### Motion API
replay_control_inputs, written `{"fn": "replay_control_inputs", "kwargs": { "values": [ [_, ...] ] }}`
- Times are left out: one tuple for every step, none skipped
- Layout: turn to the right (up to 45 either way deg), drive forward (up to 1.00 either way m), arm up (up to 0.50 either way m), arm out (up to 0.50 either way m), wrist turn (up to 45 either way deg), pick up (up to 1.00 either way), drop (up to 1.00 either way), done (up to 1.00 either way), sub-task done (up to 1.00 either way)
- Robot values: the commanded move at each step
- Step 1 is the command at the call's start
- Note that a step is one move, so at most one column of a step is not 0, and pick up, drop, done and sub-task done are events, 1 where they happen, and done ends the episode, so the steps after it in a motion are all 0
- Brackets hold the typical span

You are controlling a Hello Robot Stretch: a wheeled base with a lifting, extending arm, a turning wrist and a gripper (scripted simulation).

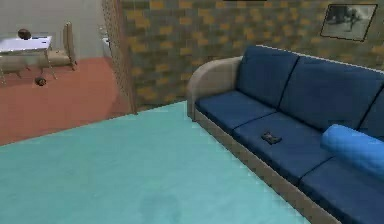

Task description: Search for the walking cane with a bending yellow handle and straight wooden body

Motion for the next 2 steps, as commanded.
{"fn": "replay_control_inputs", "kwargs": {
  "values": [
    [-39.0,0.0,0.0,0.0,0.0,0.0,0.0,0.0,0.0],
    [0.0,1.0,0.0,0.0,0.0,0.0,0.0,0.0,0.0]
  ]
}}
